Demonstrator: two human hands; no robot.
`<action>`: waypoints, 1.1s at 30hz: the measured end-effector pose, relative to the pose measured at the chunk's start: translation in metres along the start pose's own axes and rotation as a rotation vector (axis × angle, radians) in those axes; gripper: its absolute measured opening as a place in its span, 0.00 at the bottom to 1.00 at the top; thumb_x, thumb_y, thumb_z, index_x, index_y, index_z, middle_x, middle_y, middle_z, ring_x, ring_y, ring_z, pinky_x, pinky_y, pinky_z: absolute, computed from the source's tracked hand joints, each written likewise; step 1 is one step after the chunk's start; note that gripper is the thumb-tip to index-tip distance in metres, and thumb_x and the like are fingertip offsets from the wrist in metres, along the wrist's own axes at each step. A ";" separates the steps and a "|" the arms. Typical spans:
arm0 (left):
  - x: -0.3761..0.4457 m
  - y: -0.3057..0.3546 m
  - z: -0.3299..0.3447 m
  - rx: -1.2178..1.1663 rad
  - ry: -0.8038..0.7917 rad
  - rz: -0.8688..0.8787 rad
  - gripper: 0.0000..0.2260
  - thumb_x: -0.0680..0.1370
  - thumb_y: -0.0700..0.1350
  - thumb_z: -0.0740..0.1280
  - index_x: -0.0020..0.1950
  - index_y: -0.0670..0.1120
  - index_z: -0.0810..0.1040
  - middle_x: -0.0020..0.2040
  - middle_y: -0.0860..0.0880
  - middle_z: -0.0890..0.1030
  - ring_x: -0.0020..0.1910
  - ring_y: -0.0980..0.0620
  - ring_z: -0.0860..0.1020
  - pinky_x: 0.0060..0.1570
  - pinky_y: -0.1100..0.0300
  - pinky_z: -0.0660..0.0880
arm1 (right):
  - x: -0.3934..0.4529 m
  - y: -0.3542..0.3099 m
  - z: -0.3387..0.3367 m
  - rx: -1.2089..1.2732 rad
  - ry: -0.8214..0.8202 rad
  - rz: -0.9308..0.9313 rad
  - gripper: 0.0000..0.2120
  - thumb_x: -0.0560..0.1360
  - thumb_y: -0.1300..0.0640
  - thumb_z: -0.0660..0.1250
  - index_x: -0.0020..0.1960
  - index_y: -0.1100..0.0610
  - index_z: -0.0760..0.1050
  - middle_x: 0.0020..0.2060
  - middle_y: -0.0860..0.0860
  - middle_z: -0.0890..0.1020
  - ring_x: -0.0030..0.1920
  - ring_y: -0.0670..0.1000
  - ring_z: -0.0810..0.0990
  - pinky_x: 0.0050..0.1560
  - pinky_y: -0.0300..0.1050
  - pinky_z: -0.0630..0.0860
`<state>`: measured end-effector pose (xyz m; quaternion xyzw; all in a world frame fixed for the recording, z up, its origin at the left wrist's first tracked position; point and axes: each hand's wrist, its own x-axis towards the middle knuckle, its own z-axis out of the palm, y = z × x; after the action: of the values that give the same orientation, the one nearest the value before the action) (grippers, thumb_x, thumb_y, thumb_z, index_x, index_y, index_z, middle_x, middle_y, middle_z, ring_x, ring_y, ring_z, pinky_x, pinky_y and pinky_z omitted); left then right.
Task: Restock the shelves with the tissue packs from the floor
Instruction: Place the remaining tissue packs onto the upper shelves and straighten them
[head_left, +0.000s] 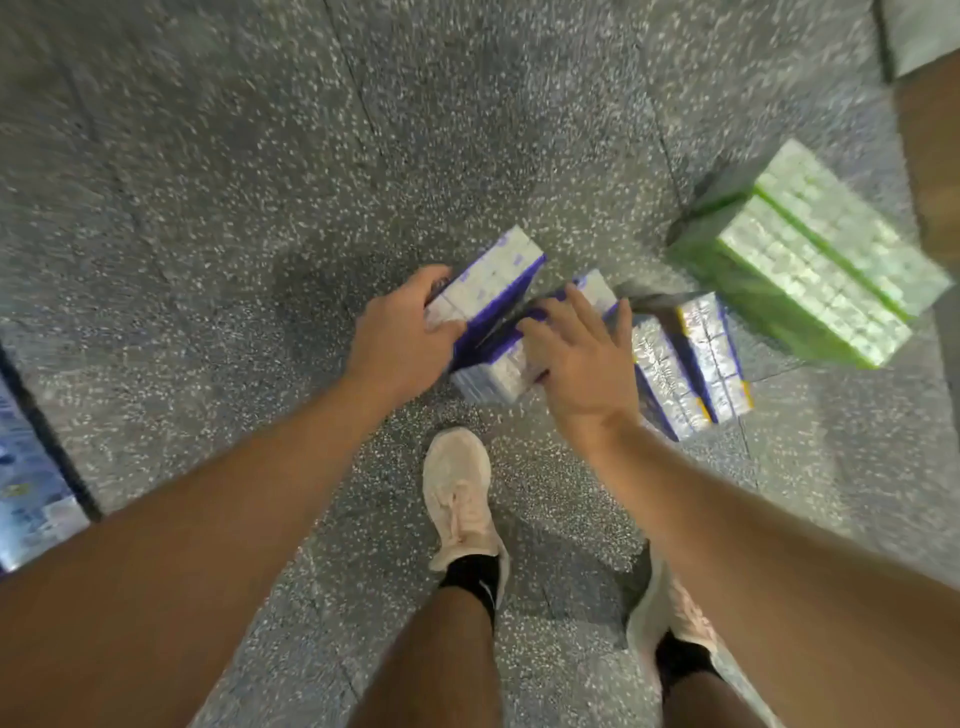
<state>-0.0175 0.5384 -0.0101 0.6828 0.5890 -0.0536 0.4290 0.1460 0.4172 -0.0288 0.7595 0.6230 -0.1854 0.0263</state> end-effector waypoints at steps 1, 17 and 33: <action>-0.015 0.009 -0.022 -0.042 -0.010 -0.005 0.23 0.72 0.48 0.70 0.67 0.57 0.72 0.55 0.50 0.82 0.52 0.47 0.80 0.54 0.52 0.77 | -0.006 -0.007 -0.019 0.014 0.038 -0.018 0.35 0.61 0.64 0.79 0.65 0.49 0.73 0.66 0.53 0.75 0.72 0.60 0.68 0.69 0.74 0.55; -0.429 0.209 -0.361 -0.290 0.593 0.127 0.19 0.73 0.49 0.67 0.64 0.52 0.76 0.55 0.55 0.81 0.54 0.57 0.78 0.60 0.56 0.73 | -0.129 -0.166 -0.520 0.198 0.382 -0.763 0.27 0.64 0.53 0.74 0.62 0.52 0.78 0.58 0.50 0.81 0.62 0.54 0.77 0.67 0.75 0.60; -1.123 0.182 -0.424 -0.230 1.439 -0.315 0.15 0.73 0.48 0.68 0.59 0.52 0.80 0.58 0.52 0.81 0.57 0.55 0.78 0.61 0.58 0.72 | -0.589 -0.525 -0.719 0.520 0.403 -2.014 0.29 0.68 0.35 0.65 0.57 0.56 0.80 0.47 0.53 0.82 0.48 0.59 0.79 0.54 0.59 0.73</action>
<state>-0.3836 -0.0266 1.0001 0.4077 0.8170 0.4077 -0.0065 -0.2677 0.1775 0.9254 -0.1084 0.8991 -0.1199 -0.4069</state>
